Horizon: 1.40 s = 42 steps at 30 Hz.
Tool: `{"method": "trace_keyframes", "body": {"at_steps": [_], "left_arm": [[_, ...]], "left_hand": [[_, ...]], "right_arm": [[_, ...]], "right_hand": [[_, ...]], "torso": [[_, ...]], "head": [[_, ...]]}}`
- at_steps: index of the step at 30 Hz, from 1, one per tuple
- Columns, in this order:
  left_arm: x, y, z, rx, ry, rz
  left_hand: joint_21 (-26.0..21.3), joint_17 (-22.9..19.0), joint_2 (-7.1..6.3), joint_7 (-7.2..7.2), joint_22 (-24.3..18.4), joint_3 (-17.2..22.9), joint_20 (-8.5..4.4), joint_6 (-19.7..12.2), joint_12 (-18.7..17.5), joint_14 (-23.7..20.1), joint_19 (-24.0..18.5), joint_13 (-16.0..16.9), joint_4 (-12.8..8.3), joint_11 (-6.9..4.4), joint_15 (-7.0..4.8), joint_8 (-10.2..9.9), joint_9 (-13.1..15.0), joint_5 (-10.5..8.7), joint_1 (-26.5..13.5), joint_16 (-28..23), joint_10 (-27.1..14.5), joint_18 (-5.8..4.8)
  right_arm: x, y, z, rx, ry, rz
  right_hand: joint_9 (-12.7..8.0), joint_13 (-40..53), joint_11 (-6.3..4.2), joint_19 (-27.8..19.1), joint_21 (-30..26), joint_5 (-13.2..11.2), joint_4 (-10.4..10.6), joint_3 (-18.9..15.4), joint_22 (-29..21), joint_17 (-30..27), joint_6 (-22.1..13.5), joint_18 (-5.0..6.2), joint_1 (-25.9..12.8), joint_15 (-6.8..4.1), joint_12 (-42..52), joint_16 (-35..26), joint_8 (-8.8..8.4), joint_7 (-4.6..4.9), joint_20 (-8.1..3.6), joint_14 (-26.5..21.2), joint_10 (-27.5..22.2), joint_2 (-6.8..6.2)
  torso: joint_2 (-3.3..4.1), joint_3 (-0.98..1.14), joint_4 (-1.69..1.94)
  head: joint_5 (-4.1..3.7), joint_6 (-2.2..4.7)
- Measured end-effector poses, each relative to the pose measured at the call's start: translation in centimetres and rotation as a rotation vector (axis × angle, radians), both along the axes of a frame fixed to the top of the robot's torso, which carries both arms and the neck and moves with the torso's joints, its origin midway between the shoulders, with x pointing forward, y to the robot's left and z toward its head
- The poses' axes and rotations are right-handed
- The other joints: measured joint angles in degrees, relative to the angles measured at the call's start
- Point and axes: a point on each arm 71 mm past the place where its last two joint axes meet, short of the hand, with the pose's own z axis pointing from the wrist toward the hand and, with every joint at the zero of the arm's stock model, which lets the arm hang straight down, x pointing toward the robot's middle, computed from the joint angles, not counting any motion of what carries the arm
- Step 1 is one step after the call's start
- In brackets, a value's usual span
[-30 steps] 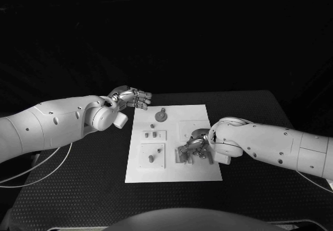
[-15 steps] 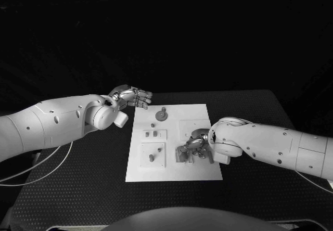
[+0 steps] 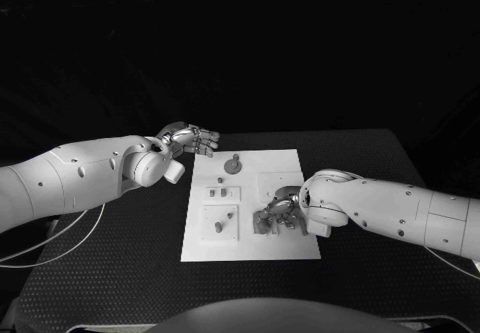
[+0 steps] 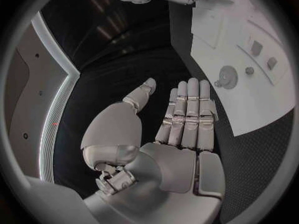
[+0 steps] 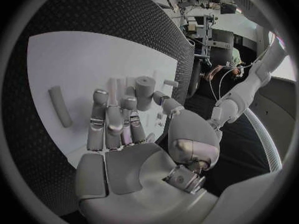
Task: Assemble the parts on the task board
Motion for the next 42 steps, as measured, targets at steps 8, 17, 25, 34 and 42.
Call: {"method": "trace_keyframes", "body": {"at_steps": [8,17,25,34,42], "left_arm": [[0.0,0.0,0.0,0.0,0.0,0.0],[0.0,0.0,0.0,0.001,0.001,0.001],[0.0,0.1,0.0,0.001,0.001,0.001],[0.0,0.2,0.0,0.002,0.002,0.003],[0.0,0.2,0.0,0.001,0.002,0.002]], "left_hand": [[0.0,0.0,0.0,0.0,0.0,0.0,0.0,0.0,0.0,0.0,0.0,-0.05,0.0,0.0,0.0,0.0,0.0,0.0,0.0,0.0,0.0,0.0],[0.0,-0.01,0.0,0.0,-0.04,0.0,0.0,0.0,0.0,0.0,0.0,-0.04,0.0,0.0,0.0,0.0,0.0,0.0,0.0,0.0,0.0,0.0],[0.0,-0.01,0.0,0.0,-0.04,0.0,0.0,0.0,0.0,-0.22,0.0,-0.04,0.0,0.0,0.22,0.0,0.0,0.0,0.0,0.0,0.0,0.0],[0.0,0.03,0.0,0.0,-0.04,0.0,0.0,0.0,0.0,-0.22,0.0,-0.04,0.0,0.0,0.22,0.0,0.0,0.0,0.0,0.0,0.0,0.0],[0.0,0.03,0.0,0.0,-0.03,0.0,0.0,0.0,0.0,-0.22,0.0,-0.03,0.0,0.0,0.22,0.0,0.0,0.0,0.0,0.0,0.0,0.0]], "right_arm": [[0.0,0.0,0.0,0.001,-0.001,-0.003],[0.0,-0.2,0.0,0.009,-0.01,-0.01],[-0.5,-0.5,0.2,0.015,-0.037,0.02],[-1.4,-0.9,0.6,0.012,-0.083,0.08],[-1.7,-0.2,0.6,0.01,-0.105,0.122]], "right_hand": [[0.0,-0.18,0.3,-0.21,0.0,0.0,2.62,0.87,0.0,-0.62,-0.4,-0.02,-2.24,0.14,0.13,-0.23,-0.52,0.4,-0.19,-1.01,-0.5,-2.24],[0.01,-0.31,0.32,-0.21,0.0,0.0,4.66,1.81,0.0,-0.78,-0.61,-0.09,-3.01,0.25,0.4,-0.23,-0.52,0.6,-0.18,-1.43,-0.89,-3.55],[0.62,-0.48,0.31,-0.22,0.0,0.0,1.27,1.09,-0.01,-0.34,-0.61,-0.1,0.29,0.25,1.02,-0.23,-0.52,0.59,-0.18,-1.46,-0.89,-2.06],[1.13,-0.85,0.0,-0.21,0.22,0.0,-2.87,0.78,-0.01,0.14,0.36,-0.11,4.48,-0.17,1.48,-0.23,0.18,-0.1,-0.18,-0.61,-0.55,-2.41],[1.43,-1.0,-0.2,-0.21,0.22,0.0,-3.89,0.86,-0.01,0.35,0.72,-0.11,6.63,-0.34,1.55,-0.23,0.38,-0.26,-0.18,-0.22,-0.34,-2.15]], "torso": [[-0.01,-0.02,-0.01],[-0.01,-0.01,-0.01],[-0.01,-0.01,-0.01],[-0.02,0.0,-0.04],[-0.02,0.02,-0.05]], "head": [[0.03,-0.01],[0.04,0.01],[0.01,0.07],[0.08,0.07],[0.04,0.14]]}}
